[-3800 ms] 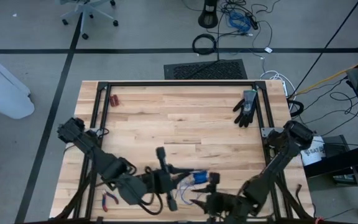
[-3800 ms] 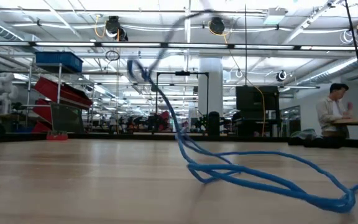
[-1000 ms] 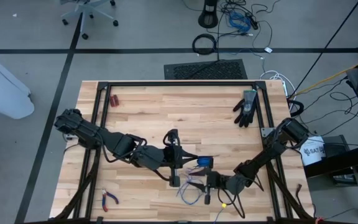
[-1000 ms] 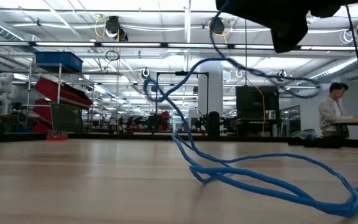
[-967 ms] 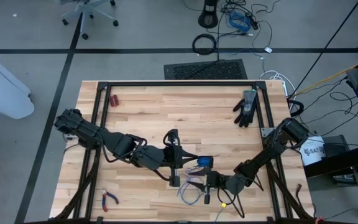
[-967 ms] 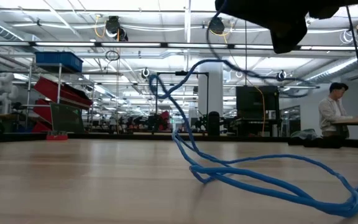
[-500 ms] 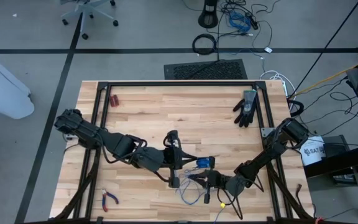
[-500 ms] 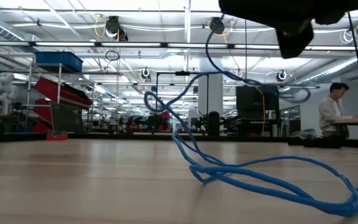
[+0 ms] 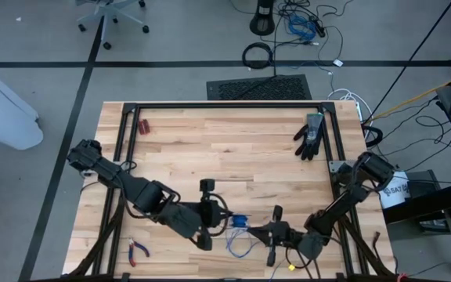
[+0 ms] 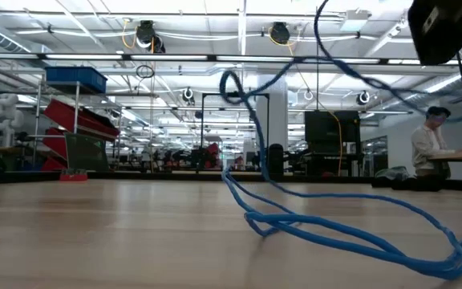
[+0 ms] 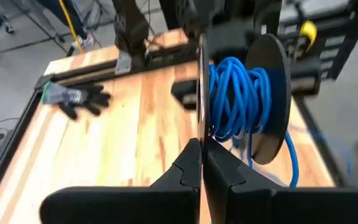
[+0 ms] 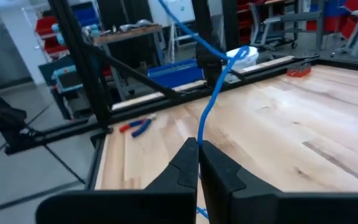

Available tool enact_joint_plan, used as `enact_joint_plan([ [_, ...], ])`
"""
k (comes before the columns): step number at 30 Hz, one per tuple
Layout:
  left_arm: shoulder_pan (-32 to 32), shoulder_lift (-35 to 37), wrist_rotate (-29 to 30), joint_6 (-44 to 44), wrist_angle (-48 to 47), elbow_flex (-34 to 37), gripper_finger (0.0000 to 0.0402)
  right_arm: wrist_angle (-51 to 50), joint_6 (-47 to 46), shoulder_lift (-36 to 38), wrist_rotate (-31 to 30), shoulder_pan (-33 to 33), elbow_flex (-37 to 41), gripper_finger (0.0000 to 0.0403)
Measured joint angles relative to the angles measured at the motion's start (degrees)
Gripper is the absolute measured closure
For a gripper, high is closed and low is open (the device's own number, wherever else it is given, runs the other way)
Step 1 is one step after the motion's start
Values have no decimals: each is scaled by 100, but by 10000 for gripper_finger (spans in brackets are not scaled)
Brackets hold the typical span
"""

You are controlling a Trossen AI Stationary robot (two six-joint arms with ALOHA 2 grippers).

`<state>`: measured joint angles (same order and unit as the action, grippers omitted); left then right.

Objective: Coil cords
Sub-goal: Coil the blue wire onto a spool

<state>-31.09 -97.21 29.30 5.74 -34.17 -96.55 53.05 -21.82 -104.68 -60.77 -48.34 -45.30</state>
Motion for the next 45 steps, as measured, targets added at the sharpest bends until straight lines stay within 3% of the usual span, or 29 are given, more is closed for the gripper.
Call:
enact_joint_plan([
  [13,-426,-4,35,2,-262,46,395,25,539,0,-90,-242,-782,403],
  [18,-525,-104,392,1,-287,48,395,-13,1100,0,-94,-299,-1243,403],
  [31,-542,-456,1451,236,-236,48,395,-2190,1042,0,-148,-391,-2739,403],
  [36,-545,-663,1485,293,14,48,395,-2288,1188,0,-482,-355,-2874,403],
  [45,-520,-979,1784,303,913,52,395,-2359,916,-23,-515,-73,-2879,403],
])
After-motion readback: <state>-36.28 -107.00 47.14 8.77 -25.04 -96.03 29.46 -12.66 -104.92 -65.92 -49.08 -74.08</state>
